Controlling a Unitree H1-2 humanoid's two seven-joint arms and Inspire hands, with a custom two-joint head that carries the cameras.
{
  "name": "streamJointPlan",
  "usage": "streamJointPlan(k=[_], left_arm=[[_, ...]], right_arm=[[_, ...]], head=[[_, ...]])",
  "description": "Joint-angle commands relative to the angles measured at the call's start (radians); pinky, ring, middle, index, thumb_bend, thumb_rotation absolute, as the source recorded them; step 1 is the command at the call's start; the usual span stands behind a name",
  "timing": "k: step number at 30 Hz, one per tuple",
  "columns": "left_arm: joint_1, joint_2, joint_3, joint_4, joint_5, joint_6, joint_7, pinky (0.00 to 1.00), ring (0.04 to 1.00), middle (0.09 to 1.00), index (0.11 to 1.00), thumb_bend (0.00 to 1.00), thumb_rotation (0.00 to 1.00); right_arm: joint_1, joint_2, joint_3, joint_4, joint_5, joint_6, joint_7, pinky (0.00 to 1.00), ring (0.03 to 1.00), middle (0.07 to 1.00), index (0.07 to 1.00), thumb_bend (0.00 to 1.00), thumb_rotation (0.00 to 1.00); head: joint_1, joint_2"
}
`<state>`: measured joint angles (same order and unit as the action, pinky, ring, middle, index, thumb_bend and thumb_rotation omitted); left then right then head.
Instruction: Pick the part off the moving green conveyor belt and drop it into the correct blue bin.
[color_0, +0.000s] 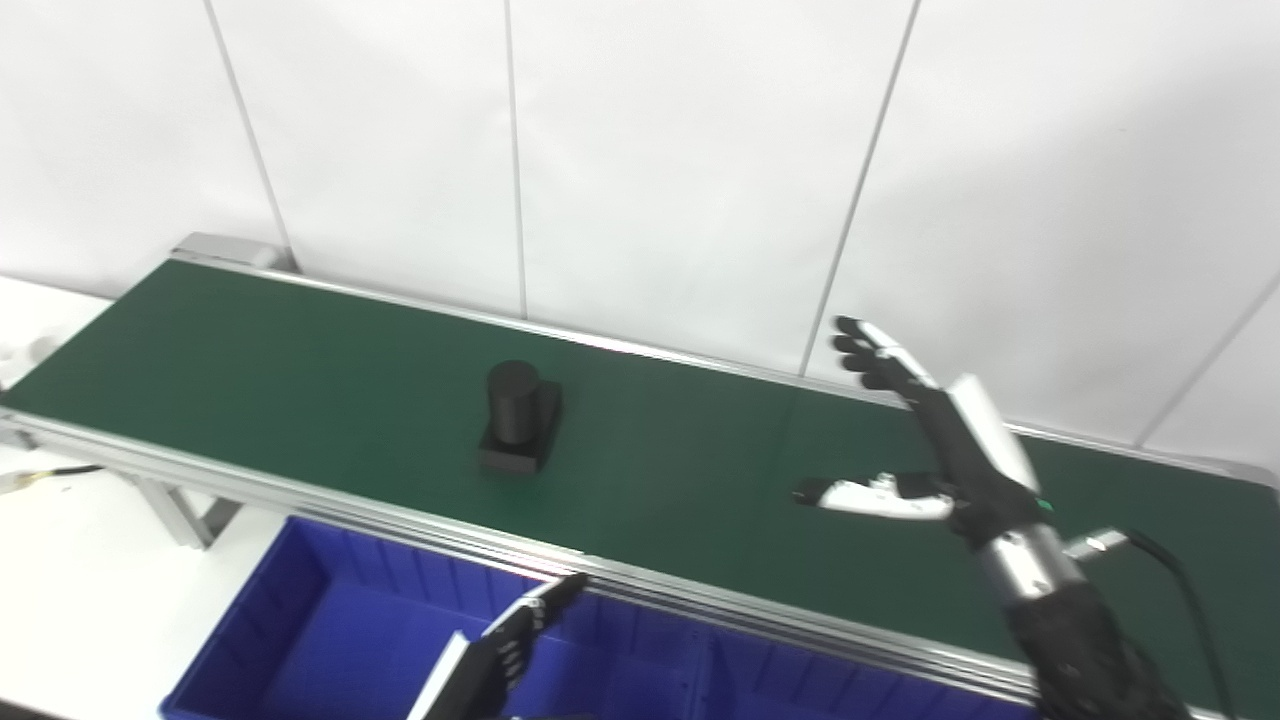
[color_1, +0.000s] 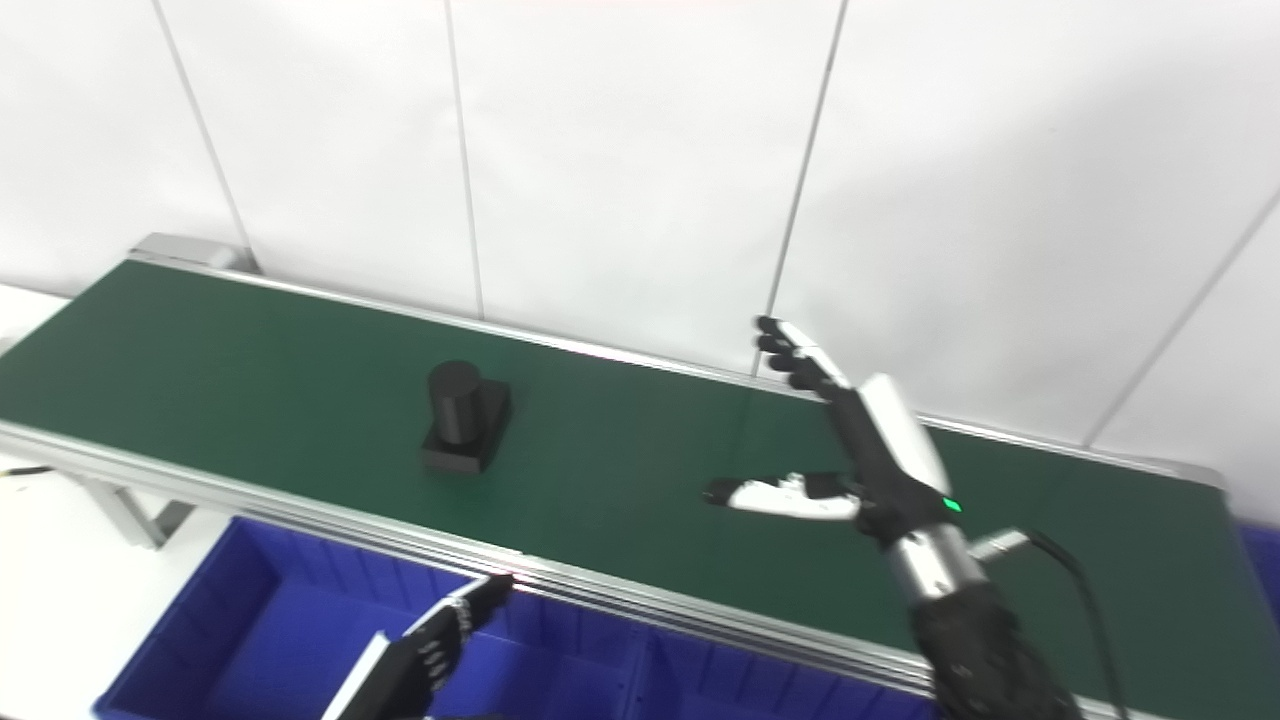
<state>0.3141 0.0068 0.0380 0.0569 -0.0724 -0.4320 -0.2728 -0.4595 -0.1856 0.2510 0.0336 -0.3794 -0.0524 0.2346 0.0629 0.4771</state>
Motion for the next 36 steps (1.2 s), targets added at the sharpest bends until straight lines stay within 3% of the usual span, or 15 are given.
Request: streamJointPlan(k=[1, 8, 19, 31, 36], left_arm=[[-0.002, 0.004, 0.018, -0.027, -0.026, -0.038, -0.038, 1.0, 0.957, 0.922, 0.879, 0.83, 0.36], [-0.016, -0.017, 0.083, -0.021, -0.034, -0.038, -0.104, 0.97, 0.931, 0.906, 0.878, 0.83, 0.38], [-0.008, -0.034, 0.134, -0.017, -0.059, -0.038, -0.178, 1.0, 0.961, 0.923, 0.899, 0.79, 0.38], [-0.004, -0.058, 0.156, -0.029, -0.043, -0.038, -0.188, 1.0, 0.961, 0.911, 0.886, 0.8, 0.38], [-0.007, -0.051, 0.152, -0.033, -0.045, -0.038, -0.196, 1.0, 0.968, 0.922, 0.9, 0.79, 0.38]], right_arm=[[-0.058, 0.013, 0.017, 0.014, -0.042, -0.014, -0.022, 0.79, 0.847, 0.891, 0.925, 0.87, 0.44], [-0.099, 0.068, 0.062, 0.095, -0.124, 0.003, -0.049, 0.75, 0.845, 0.889, 0.932, 0.89, 0.46], [-0.173, 0.132, 0.121, 0.201, -0.195, -0.002, -0.059, 0.8, 0.867, 0.908, 0.936, 0.92, 0.5], [-0.284, 0.161, 0.162, 0.414, -0.219, -0.038, -0.106, 0.83, 0.895, 0.924, 0.946, 0.92, 0.52], [-0.332, 0.166, 0.183, 0.496, -0.217, -0.062, -0.118, 0.82, 0.883, 0.929, 0.942, 0.91, 0.48]], head=[[-0.011, -0.001], [-0.042, 0.002], [-0.077, -0.006], [-0.061, -0.005], [-0.053, -0.003]])
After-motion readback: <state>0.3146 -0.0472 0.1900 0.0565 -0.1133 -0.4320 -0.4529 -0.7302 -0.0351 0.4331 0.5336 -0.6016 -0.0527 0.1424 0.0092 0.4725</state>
